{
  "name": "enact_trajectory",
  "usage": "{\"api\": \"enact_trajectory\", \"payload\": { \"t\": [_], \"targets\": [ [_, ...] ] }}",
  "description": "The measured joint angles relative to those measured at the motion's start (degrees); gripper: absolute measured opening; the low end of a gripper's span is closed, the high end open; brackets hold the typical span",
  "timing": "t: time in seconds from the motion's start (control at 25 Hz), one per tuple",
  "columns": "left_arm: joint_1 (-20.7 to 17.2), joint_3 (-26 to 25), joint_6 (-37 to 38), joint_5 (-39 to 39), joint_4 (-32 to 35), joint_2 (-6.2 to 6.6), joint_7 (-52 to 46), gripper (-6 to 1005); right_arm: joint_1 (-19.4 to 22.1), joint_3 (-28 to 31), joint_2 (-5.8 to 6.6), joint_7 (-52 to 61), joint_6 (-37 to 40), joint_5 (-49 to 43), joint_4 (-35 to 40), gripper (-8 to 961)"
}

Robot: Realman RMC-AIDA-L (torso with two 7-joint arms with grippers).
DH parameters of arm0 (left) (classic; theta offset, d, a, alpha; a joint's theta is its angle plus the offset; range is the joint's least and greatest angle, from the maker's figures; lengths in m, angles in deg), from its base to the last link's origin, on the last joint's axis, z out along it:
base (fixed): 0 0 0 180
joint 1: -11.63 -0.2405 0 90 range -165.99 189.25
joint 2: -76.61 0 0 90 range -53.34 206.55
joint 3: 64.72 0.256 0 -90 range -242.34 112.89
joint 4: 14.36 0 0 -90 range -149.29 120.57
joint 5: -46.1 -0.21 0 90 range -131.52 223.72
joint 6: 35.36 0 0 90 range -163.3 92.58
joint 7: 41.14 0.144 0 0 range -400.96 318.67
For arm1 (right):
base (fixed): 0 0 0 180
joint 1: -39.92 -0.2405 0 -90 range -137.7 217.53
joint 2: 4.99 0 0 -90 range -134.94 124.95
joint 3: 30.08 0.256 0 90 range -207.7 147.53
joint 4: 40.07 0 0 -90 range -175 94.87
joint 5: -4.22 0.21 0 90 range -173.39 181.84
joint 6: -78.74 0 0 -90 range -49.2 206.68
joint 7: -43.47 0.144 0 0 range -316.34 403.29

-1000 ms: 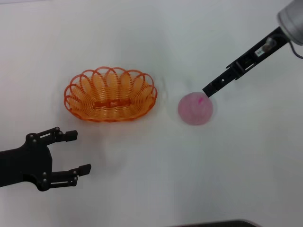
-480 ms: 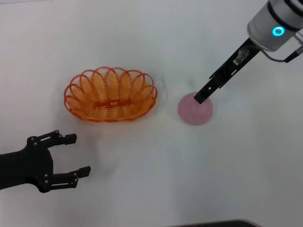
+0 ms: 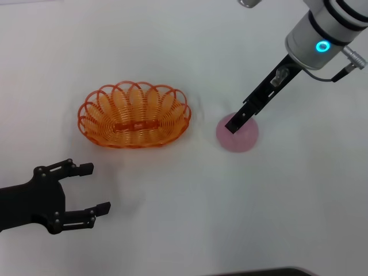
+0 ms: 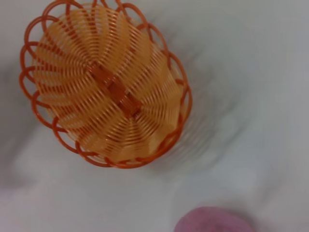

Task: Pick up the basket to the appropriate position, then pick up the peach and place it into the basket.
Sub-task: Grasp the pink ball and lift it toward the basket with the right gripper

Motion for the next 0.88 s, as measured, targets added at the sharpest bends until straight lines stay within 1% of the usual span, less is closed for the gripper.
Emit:
{"api": "enact_trajectory", "payload": {
  "t": [0.32,0.56,0.88],
  "targets": [
    [0.0,0.0,-0.7,0.0,0.0,0.0,0.0,867,0.0,-4.5,-0.01,1.9,-2.5,0.3,-1.2,911],
    [-0.1,0.0,-0.7,0.0,0.0,0.0,0.0,868,-0.5,-6.4,-0.12,2.5,-3.9,1.2,-3.0,907],
    [-0.2,-0.2,-1.2,0.0,0.0,0.0,0.0,868,-0.5,-9.7,-0.09,4.8,-5.1,1.4,-3.1,901]
  ]
}}
